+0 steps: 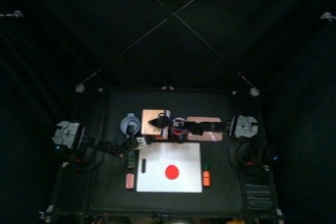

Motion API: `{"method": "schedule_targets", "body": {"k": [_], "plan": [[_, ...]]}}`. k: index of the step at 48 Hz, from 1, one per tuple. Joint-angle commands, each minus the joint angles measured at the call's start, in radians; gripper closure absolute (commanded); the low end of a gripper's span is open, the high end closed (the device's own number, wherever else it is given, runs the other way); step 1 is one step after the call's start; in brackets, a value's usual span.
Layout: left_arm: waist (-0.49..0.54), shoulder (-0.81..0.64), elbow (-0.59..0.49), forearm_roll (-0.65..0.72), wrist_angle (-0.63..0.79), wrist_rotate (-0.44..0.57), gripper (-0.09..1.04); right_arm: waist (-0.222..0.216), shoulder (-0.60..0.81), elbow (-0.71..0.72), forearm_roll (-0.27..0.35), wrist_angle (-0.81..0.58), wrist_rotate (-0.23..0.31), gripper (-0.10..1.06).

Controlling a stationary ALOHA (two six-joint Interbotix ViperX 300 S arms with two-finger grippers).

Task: Get the cutter from the drawer then cut the dough then place the extra dough in the bowl
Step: Open the drawer

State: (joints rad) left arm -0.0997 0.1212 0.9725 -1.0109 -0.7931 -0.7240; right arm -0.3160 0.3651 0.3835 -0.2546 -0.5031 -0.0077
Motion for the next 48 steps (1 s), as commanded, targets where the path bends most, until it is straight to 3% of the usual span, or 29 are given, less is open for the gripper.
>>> {"method": "schedule_targets", "body": {"k": [1,19,35,48], "plan": [[0.008,0.012,-0.031,-0.002,-0.009,0.000,0.16,0.008,-0.014,-0.009,0.000,0.003,-0.003,1.01],[0.023,0.044,-0.057,0.000,-0.020,0.003,0.17,0.014,-0.014,-0.006,0.000,0.003,-0.002,1.01],[0.023,0.049,-0.058,0.005,-0.021,0.006,0.31,0.015,-0.014,-0.009,0.000,0.003,0.000,1.01],[-0.008,0.041,-0.055,0.009,0.048,0.005,0.33,0.015,-0.014,-0.009,0.005,0.003,0.000,1.01]]}}
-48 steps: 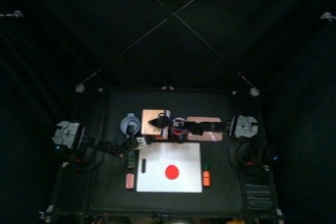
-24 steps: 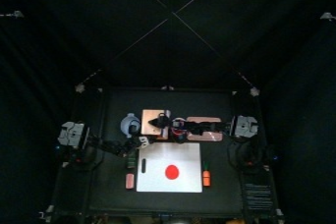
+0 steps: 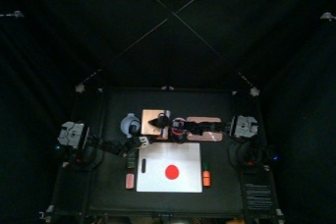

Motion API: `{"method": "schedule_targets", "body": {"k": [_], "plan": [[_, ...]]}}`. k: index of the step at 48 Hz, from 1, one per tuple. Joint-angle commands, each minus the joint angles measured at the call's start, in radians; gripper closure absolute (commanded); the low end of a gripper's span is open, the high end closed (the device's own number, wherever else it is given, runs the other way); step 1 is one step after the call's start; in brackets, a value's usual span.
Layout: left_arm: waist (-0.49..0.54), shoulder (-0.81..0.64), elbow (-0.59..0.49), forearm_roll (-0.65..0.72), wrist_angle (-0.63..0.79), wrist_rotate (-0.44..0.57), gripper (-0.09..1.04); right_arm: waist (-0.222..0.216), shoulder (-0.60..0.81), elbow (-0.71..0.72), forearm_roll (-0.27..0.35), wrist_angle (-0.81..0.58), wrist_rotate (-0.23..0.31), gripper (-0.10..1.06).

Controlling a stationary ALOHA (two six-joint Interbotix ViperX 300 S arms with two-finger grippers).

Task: Get the cutter from the drawer then cut the dough then place the extra dough in the bowl
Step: Open the drawer

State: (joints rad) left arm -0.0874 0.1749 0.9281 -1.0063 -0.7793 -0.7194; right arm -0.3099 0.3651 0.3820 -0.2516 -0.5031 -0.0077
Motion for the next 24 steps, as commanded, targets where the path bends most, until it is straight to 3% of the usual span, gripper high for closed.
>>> {"method": "schedule_targets", "body": {"k": [1,24], "plan": [[-0.025,-0.015,-0.011,0.003,0.040,0.002,0.33,0.009,-0.014,-0.008,0.002,0.003,0.000,1.01],[-0.146,-0.043,-0.003,-0.005,0.129,-0.006,0.33,-0.002,-0.015,-0.021,-0.003,0.012,-0.002,1.01]]}}
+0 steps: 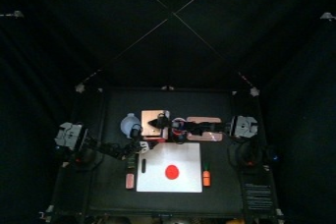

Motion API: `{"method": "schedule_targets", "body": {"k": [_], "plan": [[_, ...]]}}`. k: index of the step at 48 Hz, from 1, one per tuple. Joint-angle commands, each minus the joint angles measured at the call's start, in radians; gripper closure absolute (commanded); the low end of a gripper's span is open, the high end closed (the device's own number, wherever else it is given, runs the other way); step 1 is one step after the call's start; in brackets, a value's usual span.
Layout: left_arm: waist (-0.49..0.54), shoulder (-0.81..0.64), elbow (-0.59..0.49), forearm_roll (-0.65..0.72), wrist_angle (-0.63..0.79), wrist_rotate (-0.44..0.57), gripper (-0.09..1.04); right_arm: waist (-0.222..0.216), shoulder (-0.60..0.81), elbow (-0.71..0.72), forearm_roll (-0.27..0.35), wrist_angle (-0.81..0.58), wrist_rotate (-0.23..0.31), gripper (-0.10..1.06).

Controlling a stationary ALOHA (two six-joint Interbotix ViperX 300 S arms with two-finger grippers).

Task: Get the cutter from the drawer then cut the dough then place the extra dough in the bowl
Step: Open the drawer

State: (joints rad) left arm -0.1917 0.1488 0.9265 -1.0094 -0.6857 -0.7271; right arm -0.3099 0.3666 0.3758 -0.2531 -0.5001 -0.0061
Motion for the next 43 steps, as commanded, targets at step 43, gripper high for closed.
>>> {"method": "schedule_targets", "body": {"k": [43], "plan": [[-0.106,-0.064,-0.020,-0.009,0.103,0.002,0.34,-0.058,0.026,-0.104,0.012,0.114,0.002,1.01]]}}
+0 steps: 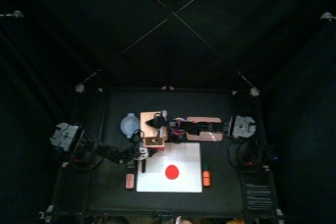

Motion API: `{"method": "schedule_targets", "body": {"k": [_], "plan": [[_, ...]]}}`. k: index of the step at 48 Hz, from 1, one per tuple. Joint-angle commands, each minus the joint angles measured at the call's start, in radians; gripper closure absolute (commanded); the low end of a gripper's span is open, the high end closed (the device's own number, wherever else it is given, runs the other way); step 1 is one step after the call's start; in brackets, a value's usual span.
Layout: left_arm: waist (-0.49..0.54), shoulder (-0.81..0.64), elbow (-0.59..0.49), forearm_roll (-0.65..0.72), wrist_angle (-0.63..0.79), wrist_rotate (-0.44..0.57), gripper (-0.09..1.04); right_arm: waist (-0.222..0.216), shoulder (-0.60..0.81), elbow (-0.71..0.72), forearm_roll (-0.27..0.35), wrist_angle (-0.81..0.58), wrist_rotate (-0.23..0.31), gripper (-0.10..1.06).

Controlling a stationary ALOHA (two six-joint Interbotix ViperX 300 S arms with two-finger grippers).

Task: Get the cutter from the drawer then cut the dough then place the extra dough in the bowl
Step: Open the drawer

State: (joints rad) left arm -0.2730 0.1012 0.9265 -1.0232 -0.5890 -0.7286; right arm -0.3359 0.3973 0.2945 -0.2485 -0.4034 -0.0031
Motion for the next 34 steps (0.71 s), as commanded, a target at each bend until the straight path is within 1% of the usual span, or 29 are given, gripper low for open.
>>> {"method": "schedule_targets", "body": {"k": [1,14,34], "plan": [[-0.025,-0.017,-0.020,0.005,0.006,0.003,0.34,-0.032,-0.003,-0.023,0.006,0.018,-0.002,1.01],[-0.038,-0.005,-0.051,0.005,0.006,0.005,0.34,-0.032,0.009,-0.025,0.006,0.021,-0.002,1.01],[-0.035,0.029,-0.044,0.003,0.006,0.008,0.32,-0.031,0.009,-0.029,0.006,0.021,-0.003,1.01]]}}
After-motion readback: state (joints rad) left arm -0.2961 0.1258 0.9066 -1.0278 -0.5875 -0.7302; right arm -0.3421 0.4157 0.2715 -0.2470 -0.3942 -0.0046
